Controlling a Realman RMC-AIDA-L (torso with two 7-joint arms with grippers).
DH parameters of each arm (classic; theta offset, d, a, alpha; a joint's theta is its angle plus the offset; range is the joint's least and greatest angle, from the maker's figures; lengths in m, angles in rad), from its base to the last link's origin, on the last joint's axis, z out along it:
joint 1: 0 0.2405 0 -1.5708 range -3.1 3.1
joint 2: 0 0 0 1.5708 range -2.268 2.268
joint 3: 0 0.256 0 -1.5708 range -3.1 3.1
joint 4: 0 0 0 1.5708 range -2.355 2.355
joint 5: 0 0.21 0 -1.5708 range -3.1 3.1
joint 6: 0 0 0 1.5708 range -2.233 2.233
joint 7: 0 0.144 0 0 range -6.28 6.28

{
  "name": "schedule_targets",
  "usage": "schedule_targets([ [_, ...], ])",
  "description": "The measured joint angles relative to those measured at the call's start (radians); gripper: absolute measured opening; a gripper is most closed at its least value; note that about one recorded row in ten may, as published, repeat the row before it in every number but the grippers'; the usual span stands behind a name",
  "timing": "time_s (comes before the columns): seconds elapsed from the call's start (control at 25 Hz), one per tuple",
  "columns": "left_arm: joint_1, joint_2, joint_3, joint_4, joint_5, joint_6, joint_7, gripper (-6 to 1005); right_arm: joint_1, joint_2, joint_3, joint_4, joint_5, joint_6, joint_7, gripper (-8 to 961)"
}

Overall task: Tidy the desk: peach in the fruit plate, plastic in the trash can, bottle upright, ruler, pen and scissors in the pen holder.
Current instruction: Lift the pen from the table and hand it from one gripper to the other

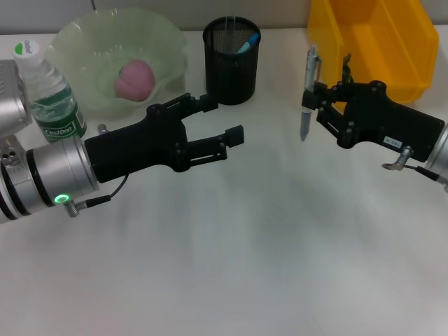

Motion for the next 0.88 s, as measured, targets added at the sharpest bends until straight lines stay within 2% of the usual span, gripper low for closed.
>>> schedule_targets([
  [0.28,-0.029,-0.002,0.003,-0.031,0.0,-0.005,0.02,861,0.054,0.001,-0.012,0.09,-0.004,-0.008,-0.043,135],
  [0.4,-0.043,-0.004,0.004,-0.05,0.0,-0.022,0.05,856,0.076,0.004,-0.054,0.121,-0.001,-0.013,-0.05,135],
  [0.88,-0.06,-0.005,-0.014,-0.103,-0.002,-0.081,0.1,834,0.093,0.005,-0.084,0.168,-0.003,-0.053,-0.067,134],
])
